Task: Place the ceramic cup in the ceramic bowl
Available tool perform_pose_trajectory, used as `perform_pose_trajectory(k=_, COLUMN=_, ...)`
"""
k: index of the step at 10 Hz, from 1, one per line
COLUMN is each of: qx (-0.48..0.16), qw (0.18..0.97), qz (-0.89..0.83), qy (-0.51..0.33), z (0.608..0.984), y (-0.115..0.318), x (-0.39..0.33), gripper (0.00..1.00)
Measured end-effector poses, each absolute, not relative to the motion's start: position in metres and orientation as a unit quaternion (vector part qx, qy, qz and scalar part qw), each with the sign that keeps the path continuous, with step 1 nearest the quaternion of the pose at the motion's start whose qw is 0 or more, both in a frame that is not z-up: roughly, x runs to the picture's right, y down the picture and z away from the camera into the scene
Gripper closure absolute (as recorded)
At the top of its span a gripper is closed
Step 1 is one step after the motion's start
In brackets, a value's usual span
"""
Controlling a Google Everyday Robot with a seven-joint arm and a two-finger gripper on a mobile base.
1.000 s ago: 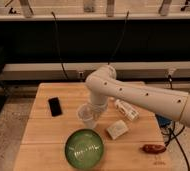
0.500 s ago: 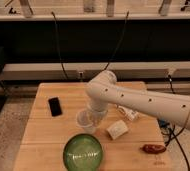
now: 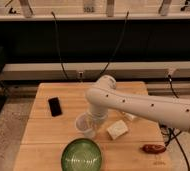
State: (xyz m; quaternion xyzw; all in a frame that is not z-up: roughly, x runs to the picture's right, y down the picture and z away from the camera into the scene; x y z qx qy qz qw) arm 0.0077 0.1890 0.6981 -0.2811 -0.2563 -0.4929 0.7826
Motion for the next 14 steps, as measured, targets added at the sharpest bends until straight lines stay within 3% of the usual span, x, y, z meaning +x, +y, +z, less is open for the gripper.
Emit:
perform_pose_trajectory(k=5, qx=-0.266, qw=0.787, qz=-0.49, qy=-0.264, z=0.719, y=0.163, x=0.014, gripper=0.96)
perform_pose_trajectory(k=9, qx=-0.236, qw=0.784, qz=-0.5, qy=-0.283, z=0.683, y=0.155, x=0.015, gripper=0.96)
perform_pose_trajectory(k=14, qx=-0.22, qw=0.752, qz=-0.529, qy=-0.325, z=0.646, y=0.186, x=0.014, gripper=0.96)
